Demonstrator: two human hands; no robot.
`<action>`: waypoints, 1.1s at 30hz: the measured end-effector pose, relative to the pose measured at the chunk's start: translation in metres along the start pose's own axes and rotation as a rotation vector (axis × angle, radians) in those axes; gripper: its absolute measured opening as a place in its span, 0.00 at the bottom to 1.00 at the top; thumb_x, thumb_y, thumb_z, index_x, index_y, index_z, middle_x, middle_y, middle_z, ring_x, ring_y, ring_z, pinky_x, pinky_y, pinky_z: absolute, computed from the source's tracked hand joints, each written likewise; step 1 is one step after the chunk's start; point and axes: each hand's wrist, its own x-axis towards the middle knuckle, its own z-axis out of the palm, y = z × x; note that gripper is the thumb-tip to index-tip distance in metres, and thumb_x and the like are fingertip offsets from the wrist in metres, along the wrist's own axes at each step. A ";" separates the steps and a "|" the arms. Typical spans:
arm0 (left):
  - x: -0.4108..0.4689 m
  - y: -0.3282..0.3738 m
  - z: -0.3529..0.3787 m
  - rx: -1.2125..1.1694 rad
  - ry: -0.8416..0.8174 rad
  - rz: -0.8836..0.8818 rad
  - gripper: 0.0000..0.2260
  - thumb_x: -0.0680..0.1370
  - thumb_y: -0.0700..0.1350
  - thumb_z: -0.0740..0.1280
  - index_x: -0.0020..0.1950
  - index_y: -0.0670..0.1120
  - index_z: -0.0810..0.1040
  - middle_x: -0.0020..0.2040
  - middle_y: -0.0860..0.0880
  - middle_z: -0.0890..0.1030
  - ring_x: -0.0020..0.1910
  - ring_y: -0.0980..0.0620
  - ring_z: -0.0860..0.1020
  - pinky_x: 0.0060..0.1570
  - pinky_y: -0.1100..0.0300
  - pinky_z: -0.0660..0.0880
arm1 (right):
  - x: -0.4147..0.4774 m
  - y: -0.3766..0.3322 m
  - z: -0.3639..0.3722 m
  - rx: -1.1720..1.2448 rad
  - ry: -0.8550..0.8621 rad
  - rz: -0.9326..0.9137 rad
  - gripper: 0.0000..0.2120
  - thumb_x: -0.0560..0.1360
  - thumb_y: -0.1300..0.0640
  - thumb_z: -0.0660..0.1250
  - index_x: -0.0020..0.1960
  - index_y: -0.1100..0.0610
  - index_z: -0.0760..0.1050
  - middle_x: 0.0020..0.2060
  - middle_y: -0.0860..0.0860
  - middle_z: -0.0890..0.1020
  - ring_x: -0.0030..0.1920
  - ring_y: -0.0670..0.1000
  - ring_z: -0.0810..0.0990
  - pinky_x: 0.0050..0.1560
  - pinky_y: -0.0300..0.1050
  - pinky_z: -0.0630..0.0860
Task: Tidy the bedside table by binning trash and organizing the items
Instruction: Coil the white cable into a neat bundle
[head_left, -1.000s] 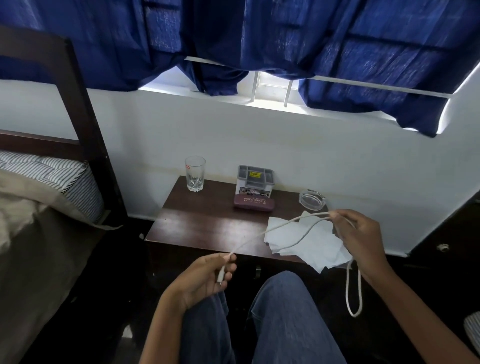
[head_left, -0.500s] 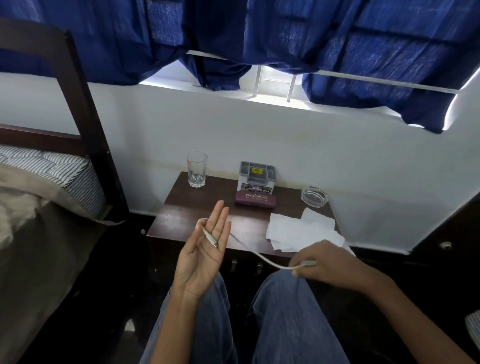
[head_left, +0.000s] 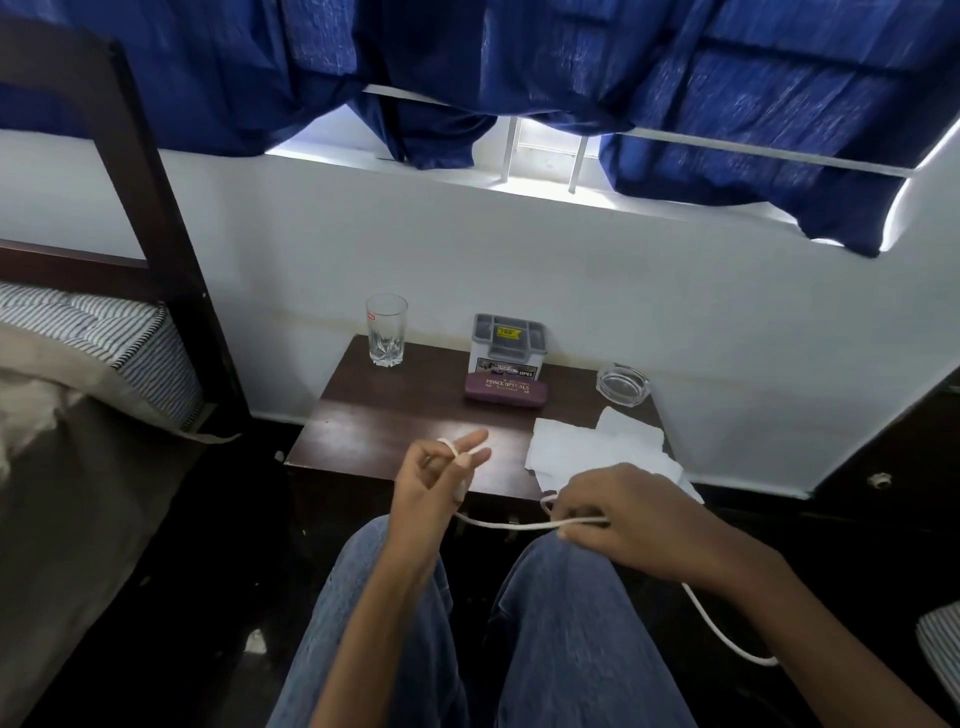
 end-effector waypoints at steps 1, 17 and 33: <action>-0.001 -0.001 0.002 0.106 -0.037 0.028 0.06 0.77 0.33 0.62 0.44 0.42 0.68 0.51 0.45 0.85 0.52 0.48 0.83 0.60 0.54 0.73 | -0.001 0.000 -0.003 -0.001 0.028 0.003 0.06 0.74 0.52 0.64 0.49 0.48 0.80 0.46 0.42 0.81 0.47 0.43 0.76 0.46 0.43 0.73; -0.017 -0.010 0.018 0.708 -0.335 0.027 0.06 0.78 0.39 0.64 0.44 0.45 0.68 0.36 0.50 0.77 0.32 0.56 0.73 0.35 0.63 0.71 | -0.009 0.012 -0.027 -0.129 0.265 0.162 0.13 0.68 0.44 0.71 0.37 0.52 0.71 0.33 0.44 0.73 0.33 0.41 0.68 0.34 0.38 0.62; -0.021 0.010 0.026 0.234 -0.631 -0.393 0.14 0.77 0.48 0.57 0.40 0.47 0.80 0.27 0.55 0.62 0.25 0.59 0.58 0.25 0.68 0.57 | -0.009 0.021 -0.030 -0.051 0.248 0.235 0.13 0.70 0.43 0.70 0.36 0.51 0.74 0.34 0.44 0.77 0.34 0.41 0.71 0.34 0.38 0.65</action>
